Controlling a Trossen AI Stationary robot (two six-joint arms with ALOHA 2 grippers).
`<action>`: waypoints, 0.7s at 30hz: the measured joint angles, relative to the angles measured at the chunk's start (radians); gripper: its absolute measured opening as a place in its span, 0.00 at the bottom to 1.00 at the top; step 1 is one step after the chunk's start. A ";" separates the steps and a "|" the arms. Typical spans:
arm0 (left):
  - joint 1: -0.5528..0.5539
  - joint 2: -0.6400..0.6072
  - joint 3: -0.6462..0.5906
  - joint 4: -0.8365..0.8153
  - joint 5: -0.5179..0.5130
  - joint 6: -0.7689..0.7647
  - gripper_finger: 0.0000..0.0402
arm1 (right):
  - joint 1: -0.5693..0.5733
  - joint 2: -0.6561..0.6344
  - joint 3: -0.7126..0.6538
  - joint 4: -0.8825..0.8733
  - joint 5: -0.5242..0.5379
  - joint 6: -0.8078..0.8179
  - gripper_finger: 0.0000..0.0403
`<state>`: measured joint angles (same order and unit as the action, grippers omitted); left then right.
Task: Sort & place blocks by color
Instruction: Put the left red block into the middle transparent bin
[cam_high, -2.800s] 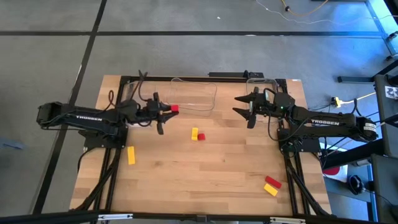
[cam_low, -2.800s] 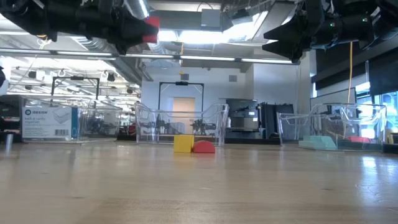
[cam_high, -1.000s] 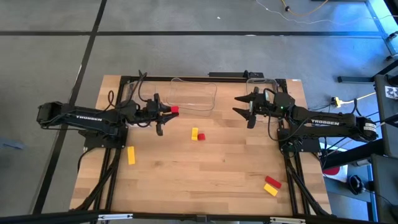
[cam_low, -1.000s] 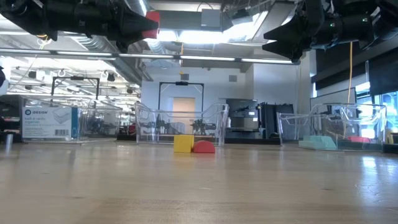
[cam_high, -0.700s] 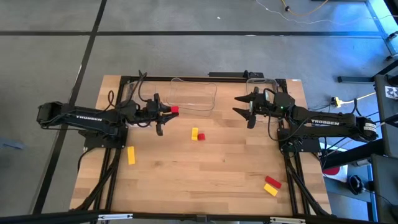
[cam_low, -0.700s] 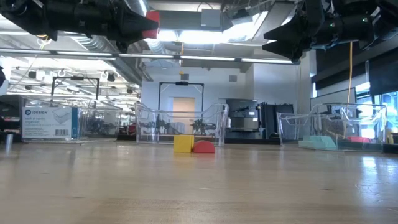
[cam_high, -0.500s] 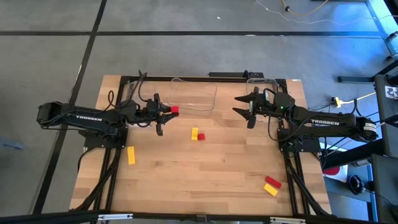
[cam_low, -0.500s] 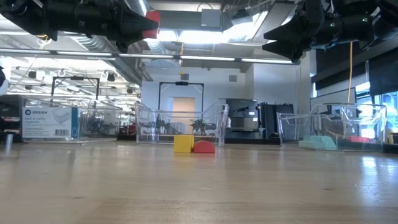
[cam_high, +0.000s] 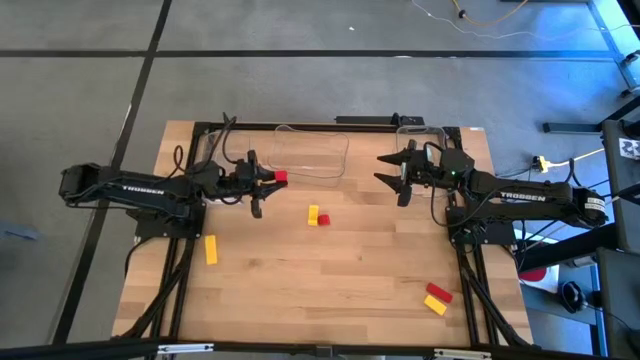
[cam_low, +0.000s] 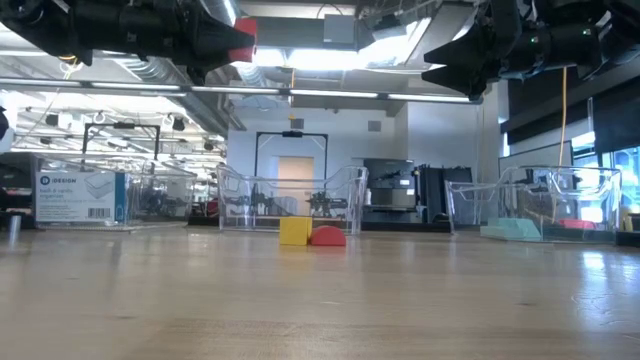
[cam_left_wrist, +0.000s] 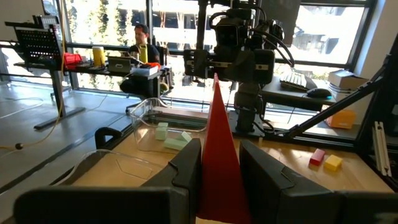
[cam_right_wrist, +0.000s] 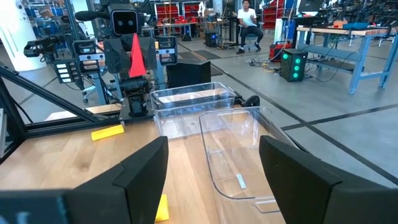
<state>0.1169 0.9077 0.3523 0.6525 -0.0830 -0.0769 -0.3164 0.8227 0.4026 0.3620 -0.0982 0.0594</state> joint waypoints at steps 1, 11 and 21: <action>0.000 0.000 0.000 0.000 0.000 0.000 0.20 | 0.000 0.000 0.000 0.000 0.000 0.001 0.63; 0.000 0.116 0.000 0.221 0.079 -0.025 0.20 | 0.031 0.117 0.000 0.124 -0.042 0.066 0.63; 0.029 0.363 0.036 0.474 0.140 -0.065 0.20 | 0.099 0.480 0.065 0.440 -0.066 0.014 0.63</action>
<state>0.1462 1.2710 0.3886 1.1268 0.0565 -0.1420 -0.2178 1.3027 0.4673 0.8023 -0.1641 0.0732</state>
